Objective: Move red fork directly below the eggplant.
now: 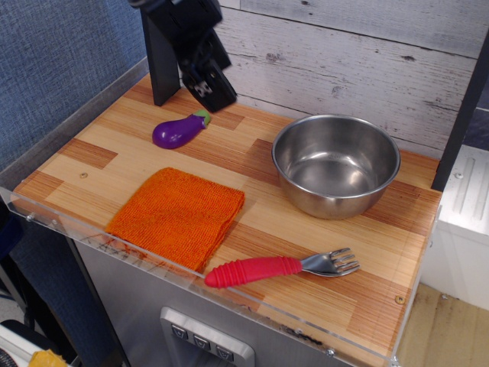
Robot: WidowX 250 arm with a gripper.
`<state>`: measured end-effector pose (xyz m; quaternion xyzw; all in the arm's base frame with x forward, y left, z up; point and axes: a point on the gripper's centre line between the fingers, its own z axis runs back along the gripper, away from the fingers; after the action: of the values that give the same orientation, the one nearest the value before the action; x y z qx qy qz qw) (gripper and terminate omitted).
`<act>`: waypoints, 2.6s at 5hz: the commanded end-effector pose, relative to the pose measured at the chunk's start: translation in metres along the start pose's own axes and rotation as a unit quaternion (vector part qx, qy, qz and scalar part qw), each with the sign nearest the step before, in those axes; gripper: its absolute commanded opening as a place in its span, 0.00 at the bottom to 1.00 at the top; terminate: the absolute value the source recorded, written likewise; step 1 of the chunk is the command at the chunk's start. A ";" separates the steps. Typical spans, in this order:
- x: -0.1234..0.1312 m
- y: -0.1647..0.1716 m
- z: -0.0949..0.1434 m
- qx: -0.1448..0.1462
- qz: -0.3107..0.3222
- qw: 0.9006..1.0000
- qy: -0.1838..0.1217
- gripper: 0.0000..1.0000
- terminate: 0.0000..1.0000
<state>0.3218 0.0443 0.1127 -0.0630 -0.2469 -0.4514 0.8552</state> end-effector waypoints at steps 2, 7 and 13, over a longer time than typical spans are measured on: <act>-0.007 -0.082 0.015 -0.016 -0.021 0.999 0.020 1.00 0.00; 0.000 -0.136 -0.042 -0.043 -0.009 0.999 0.027 1.00 0.00; -0.023 -0.133 -0.061 -0.015 -0.040 0.997 0.062 0.00 0.00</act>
<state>0.2247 -0.0384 0.0259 -0.0469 -0.1777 -0.4866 0.8541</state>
